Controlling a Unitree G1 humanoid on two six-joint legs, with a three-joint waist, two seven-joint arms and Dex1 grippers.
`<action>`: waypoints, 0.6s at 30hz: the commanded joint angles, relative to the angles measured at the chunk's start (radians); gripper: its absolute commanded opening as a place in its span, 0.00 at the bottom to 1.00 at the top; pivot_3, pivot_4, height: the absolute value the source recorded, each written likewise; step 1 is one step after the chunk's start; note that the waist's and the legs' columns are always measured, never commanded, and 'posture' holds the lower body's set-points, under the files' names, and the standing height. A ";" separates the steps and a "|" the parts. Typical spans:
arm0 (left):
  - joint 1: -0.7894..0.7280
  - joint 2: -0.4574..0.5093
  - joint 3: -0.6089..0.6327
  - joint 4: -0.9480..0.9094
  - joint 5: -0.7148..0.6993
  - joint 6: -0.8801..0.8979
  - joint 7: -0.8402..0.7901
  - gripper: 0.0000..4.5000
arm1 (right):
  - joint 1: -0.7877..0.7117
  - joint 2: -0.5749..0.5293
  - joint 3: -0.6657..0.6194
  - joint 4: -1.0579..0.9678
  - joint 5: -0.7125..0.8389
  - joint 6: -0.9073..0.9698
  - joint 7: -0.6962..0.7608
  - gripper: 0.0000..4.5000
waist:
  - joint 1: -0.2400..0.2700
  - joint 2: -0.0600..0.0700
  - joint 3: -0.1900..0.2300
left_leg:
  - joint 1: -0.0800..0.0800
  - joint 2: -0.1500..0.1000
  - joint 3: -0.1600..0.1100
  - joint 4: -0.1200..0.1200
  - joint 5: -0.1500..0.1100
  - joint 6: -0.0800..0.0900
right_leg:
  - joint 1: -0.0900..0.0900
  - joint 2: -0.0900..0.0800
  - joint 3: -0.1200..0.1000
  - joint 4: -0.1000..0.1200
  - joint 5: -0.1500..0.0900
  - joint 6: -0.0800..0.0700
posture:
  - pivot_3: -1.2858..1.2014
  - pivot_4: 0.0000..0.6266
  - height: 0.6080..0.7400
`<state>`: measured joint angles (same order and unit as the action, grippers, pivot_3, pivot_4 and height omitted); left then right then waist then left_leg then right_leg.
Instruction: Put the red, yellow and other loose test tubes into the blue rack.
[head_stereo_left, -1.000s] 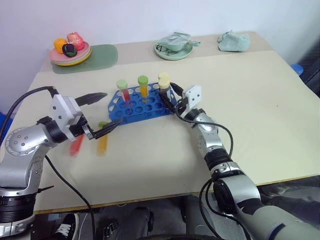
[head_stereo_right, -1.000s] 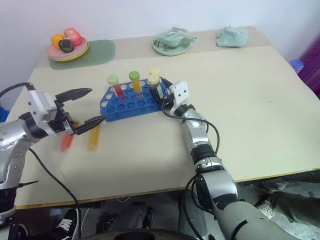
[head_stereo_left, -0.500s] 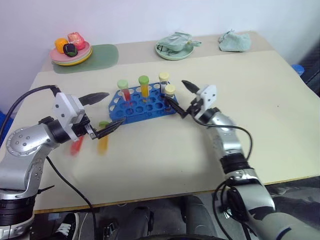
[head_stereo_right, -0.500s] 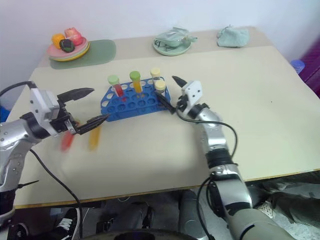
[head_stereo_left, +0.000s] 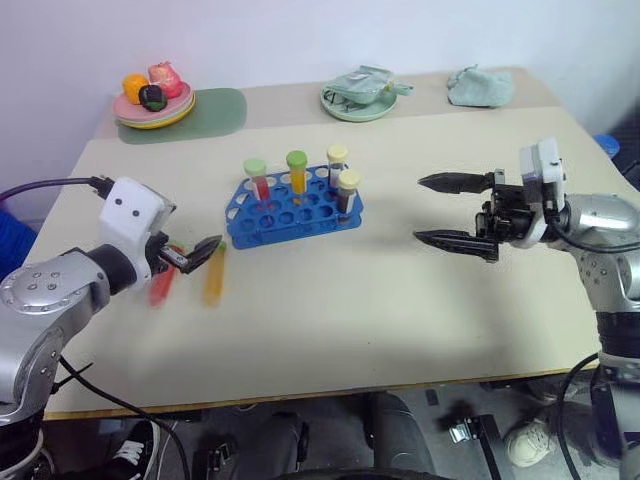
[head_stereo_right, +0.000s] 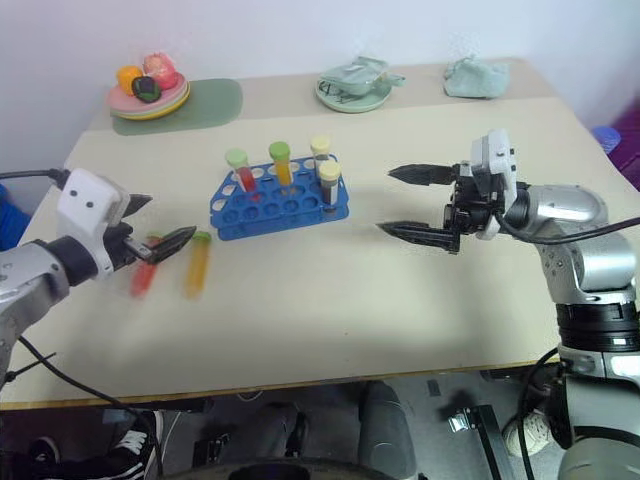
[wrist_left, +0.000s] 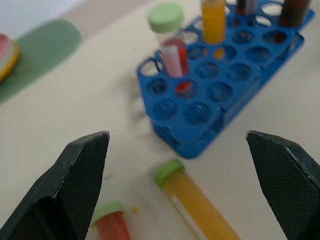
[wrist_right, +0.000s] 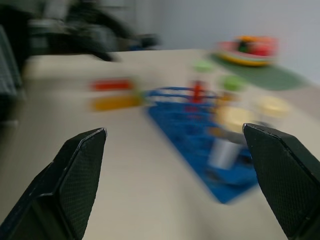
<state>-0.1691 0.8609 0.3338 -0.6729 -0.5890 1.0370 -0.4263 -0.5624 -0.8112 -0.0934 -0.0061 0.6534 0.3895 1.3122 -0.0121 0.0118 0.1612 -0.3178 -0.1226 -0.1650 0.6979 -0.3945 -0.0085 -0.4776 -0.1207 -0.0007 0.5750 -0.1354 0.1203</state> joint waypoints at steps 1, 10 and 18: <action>-0.047 0.008 0.028 -0.049 -0.032 0.141 0.057 1.00 | -0.045 0.010 0.021 -0.011 0.002 0.015 0.029 0.99 | 0.001 0.000 0.000 | 0.000 0.000 0.000 0.000 0.000 0.000 | 0.000 0.000 0.000 0.000 0.000 0.000 | 0.52 0.24 1.00; -0.204 -0.107 0.049 -0.028 -0.018 0.527 0.189 1.00 | -0.025 0.025 0.038 -0.052 -0.015 0.021 0.030 0.99 | 0.019 -0.001 0.000 | -0.001 0.000 0.000 0.000 0.000 0.000 | -0.001 0.000 0.000 0.000 0.000 0.000 | 0.52 0.24 1.00; -0.256 -0.216 0.037 0.138 -0.071 0.577 0.352 1.00 | -0.013 0.026 0.021 -0.098 -0.001 0.056 -0.002 0.99 | 0.025 -0.001 0.000 | -0.001 0.000 -0.001 0.001 0.000 -0.001 | -0.001 0.000 0.000 0.001 0.000 0.000 | 0.52 0.24 1.00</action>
<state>-0.3997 0.6359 0.3470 -0.5622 -0.6332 1.6062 -0.1098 -0.5661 -0.7828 -0.0437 -0.0620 0.6333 0.4446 1.3154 0.0131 0.0107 0.1616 -0.3188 -0.1227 -0.1658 0.6993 -0.3945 -0.0097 -0.4784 -0.1207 -0.0009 0.5758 -0.1352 0.1201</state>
